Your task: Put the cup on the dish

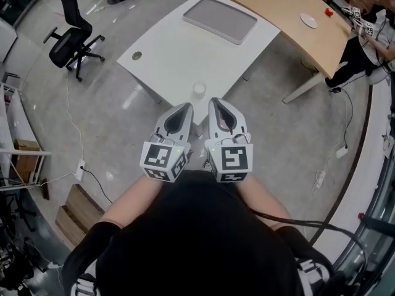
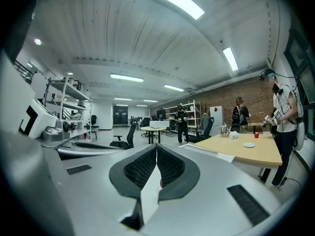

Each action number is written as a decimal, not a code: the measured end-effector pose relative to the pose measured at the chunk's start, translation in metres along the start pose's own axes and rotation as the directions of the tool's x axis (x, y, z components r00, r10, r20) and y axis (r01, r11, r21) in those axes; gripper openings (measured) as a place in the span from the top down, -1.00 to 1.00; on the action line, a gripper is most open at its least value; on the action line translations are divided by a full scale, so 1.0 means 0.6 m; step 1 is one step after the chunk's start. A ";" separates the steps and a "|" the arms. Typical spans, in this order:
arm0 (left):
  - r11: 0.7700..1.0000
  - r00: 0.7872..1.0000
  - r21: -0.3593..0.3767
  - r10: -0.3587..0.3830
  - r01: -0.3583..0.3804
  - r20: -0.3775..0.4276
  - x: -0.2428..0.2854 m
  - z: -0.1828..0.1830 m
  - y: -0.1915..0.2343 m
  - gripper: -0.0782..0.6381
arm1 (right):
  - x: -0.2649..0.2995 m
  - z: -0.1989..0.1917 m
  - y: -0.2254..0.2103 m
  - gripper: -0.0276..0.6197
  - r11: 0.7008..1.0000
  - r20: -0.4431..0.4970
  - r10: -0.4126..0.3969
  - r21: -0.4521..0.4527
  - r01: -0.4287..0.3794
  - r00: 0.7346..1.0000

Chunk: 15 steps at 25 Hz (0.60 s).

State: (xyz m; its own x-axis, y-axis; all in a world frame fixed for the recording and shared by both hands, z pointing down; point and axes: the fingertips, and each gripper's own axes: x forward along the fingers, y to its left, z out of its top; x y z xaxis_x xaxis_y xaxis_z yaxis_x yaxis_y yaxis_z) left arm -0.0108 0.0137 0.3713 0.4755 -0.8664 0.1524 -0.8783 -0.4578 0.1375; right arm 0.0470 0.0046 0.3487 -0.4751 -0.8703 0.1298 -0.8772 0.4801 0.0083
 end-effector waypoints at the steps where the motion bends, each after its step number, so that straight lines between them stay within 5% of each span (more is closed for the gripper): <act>1: 1.000 1.000 0.001 0.005 -0.005 -0.001 0.009 0.002 0.000 0.76 | 0.004 0.003 -0.006 0.87 1.000 0.003 0.007 -0.003 -0.007 1.000; 9: 0.998 0.998 0.023 0.058 -0.059 0.025 0.071 0.023 -0.011 0.76 | 0.032 0.007 -0.073 0.87 0.999 0.017 0.047 -0.004 -0.046 0.999; 15: 0.994 0.994 0.012 0.108 -0.108 0.018 0.063 0.023 0.025 0.76 | 0.053 0.005 -0.054 0.87 0.997 0.008 0.077 -0.005 -0.077 0.997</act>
State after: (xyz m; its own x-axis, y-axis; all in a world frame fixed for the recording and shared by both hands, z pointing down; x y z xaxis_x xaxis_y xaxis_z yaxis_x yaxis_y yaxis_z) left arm -0.0070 -0.0287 0.3656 0.3767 -0.9143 0.1487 -0.9252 -0.3635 0.1085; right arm 0.0604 -0.0389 0.3496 -0.5419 -0.8316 0.1219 -0.8376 0.5463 0.0033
